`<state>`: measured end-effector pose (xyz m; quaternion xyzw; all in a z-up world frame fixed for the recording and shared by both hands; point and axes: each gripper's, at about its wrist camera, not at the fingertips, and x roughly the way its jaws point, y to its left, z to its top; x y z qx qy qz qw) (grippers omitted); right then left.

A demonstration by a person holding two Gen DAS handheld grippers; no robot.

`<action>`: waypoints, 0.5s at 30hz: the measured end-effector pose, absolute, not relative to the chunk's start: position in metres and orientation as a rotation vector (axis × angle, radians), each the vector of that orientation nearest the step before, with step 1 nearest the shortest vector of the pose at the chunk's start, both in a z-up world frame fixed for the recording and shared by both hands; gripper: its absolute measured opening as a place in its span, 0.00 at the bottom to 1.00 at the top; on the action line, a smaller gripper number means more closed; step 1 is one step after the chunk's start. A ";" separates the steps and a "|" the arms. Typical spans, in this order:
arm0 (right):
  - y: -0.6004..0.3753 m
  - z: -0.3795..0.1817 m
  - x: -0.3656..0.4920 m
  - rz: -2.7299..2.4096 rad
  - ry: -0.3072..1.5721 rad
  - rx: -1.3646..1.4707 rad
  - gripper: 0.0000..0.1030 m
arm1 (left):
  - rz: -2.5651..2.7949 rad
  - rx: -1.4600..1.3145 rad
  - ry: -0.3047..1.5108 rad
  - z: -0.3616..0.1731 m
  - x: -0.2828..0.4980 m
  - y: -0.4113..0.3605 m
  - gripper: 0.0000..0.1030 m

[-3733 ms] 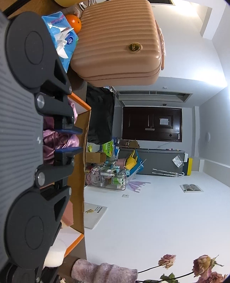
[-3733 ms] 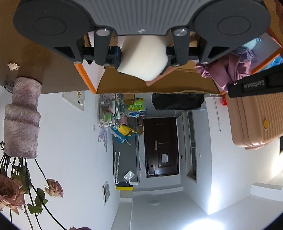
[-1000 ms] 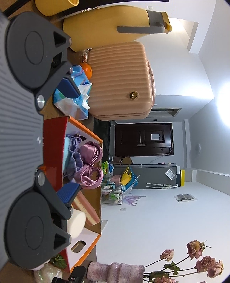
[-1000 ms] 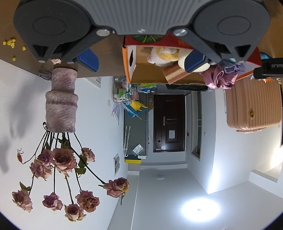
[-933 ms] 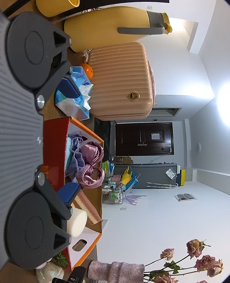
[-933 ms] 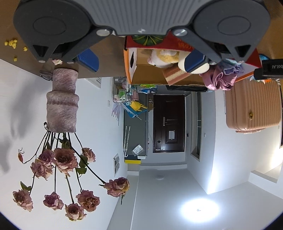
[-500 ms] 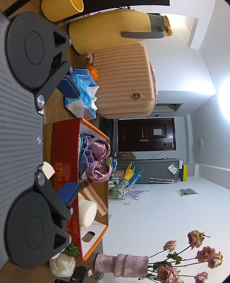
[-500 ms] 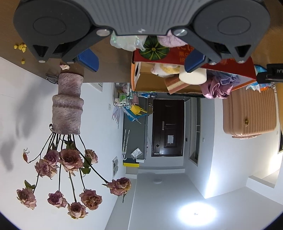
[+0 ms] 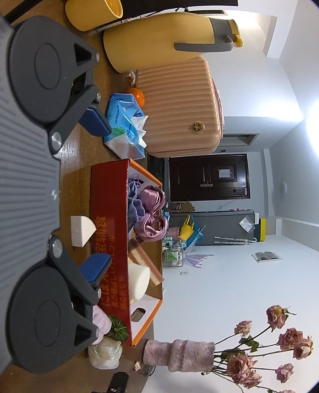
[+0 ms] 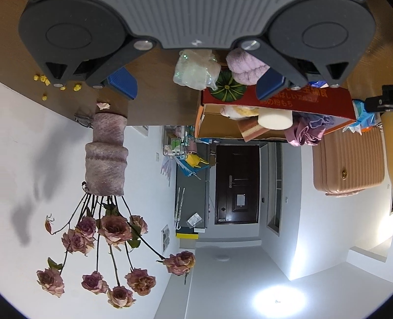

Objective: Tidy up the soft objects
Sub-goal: 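Withdraw both tools from the box back toward the items on the table, then move the left tool to the blue rectangular packet while the right approaches the pink fuzzy towel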

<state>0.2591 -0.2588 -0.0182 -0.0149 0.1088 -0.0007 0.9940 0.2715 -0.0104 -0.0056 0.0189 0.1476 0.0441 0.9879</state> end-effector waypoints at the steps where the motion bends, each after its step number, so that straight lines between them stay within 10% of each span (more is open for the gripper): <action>1: -0.260 -0.018 0.258 -0.002 0.218 -0.027 1.00 | 0.085 0.040 0.298 -0.006 0.271 -0.011 1.00; 15: -0.265 -0.020 0.259 -0.001 0.244 -0.020 1.00 | 0.014 0.064 0.373 -0.017 0.274 -0.024 1.00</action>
